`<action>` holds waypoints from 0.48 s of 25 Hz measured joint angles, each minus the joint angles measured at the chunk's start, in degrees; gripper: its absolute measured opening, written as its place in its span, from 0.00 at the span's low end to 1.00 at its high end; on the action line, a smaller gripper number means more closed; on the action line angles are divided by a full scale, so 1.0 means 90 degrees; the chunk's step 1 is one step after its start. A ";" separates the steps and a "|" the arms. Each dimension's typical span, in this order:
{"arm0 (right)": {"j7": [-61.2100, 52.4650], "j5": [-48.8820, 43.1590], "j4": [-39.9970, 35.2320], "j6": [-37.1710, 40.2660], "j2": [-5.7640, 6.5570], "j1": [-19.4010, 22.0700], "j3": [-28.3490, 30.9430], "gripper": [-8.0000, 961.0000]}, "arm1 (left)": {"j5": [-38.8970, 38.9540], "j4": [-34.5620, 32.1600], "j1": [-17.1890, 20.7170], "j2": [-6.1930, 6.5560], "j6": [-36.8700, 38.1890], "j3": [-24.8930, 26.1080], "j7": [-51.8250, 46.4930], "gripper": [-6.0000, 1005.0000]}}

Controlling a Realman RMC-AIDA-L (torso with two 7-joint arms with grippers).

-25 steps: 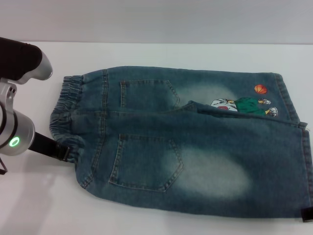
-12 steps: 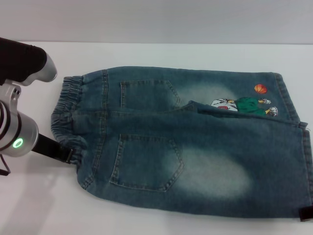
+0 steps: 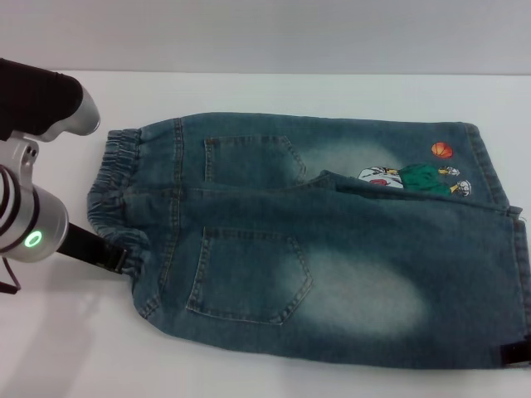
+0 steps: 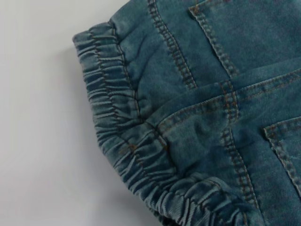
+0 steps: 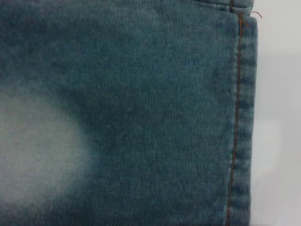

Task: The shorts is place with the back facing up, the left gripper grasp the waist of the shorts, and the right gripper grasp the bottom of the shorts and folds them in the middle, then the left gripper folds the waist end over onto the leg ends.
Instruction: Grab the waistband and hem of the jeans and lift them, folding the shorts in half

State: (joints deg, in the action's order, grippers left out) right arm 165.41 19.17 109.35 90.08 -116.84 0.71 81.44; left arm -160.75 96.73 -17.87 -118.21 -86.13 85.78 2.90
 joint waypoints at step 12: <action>0.0000 0.0018 -0.0166 -0.0256 -0.0002 -0.0059 -0.0027 0.72 | -0.0001 -0.0048 -0.0093 0.0000 -0.0040 0.0000 0.0000 0.06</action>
State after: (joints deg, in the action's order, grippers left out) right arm 165.41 19.34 107.85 87.78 -116.86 0.18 81.19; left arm -160.76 96.29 -18.71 -118.21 -86.49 85.78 2.91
